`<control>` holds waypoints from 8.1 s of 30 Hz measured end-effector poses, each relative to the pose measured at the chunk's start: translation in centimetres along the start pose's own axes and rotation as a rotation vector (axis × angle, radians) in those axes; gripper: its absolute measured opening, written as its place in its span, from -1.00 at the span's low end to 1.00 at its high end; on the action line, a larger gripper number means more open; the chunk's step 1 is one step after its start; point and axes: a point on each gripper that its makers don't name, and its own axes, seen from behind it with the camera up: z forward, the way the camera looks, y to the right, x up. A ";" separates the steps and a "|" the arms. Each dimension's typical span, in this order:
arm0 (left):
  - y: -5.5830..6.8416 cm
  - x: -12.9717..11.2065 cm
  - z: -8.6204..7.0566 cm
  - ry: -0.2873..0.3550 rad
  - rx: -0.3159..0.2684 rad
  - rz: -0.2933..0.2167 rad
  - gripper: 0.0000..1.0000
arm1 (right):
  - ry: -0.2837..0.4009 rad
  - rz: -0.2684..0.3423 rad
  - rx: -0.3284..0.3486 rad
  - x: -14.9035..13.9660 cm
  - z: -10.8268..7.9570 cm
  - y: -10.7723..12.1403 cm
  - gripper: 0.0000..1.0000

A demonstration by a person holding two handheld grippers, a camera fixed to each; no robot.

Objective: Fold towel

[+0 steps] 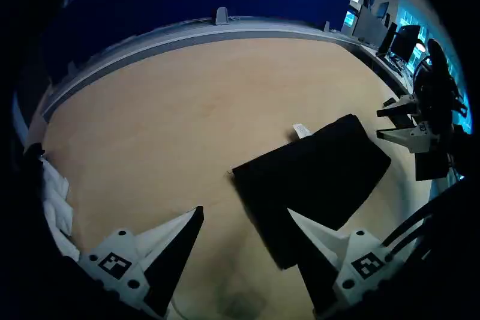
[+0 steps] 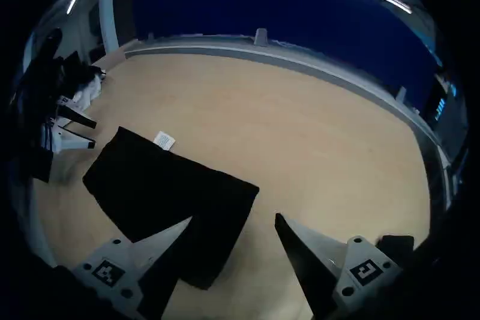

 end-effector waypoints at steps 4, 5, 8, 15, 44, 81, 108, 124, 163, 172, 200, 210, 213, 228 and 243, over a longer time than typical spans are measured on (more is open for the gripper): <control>0.1 -0.9 -1.0 0.006 0.007 -0.018 0.85 | -0.003 -0.006 0.012 -1.0 -0.7 -0.8 0.93; 0.1 -1.2 -1.2 0.008 0.009 -0.021 0.85 | -0.004 -0.008 0.016 -1.2 -0.9 -1.0 0.93; 0.1 -2.2 -2.1 0.010 0.022 -0.028 0.85 | -0.013 -0.019 0.027 -2.2 -1.6 -1.7 0.93; 0.6 -5.6 -4.1 -0.002 0.037 -0.063 0.86 | -0.034 -0.044 0.034 -4.6 -3.2 -3.0 0.93; 2.9 -14.1 -10.7 -0.039 0.078 -0.174 0.86 | -0.091 -0.074 0.111 -8.9 -2.4 -4.9 -0.57; 1.9 -12.9 -15.6 0.042 0.131 -0.251 0.86 | 0.180 -0.149 0.217 10.1 -5.2 -11.9 -0.74; 2.8 -11.6 -16.1 0.087 0.115 -0.266 0.86 | 0.166 -0.183 0.233 9.6 -4.1 -14.0 0.32; 3.5 -11.8 -15.6 0.074 0.107 -0.253 0.86 | 0.039 -0.154 0.160 0.5 -3.8 -8.6 0.60; 4.4 -11.4 -14.8 0.059 0.089 -0.213 0.85 | -0.128 -0.139 0.125 -8.4 -2.9 -5.3 -0.89; 4.2 -11.2 -15.0 0.066 0.087 -0.214 0.86 | -0.058 -0.162 0.125 -4.3 -4.4 -5.6 -0.90; 3.4 -11.4 -16.4 0.089 0.095 -0.240 0.85 | 0.079 -0.288 0.200 7.2 -4.5 -11.6 -0.90; 3.4 -11.7 -17.2 0.105 0.100 -0.269 0.86 | 0.081 -0.381 0.276 9.1 -2.9 -17.3 -0.91; 3.5 -12.0 -17.3 0.109 0.099 -0.281 0.86 | 0.073 -0.411 0.297 9.1 -2.3 -19.1 -0.91; 4.1 -13.4 -17.6 0.117 0.107 -0.324 0.86 | -0.037 -0.472 0.415 3.5 3.6 -28.5 -0.91; 3.7 -13.7 -17.9 0.122 0.112 -0.337 0.86 | -0.027 -0.446 0.434 3.2 3.7 -29.2 -0.61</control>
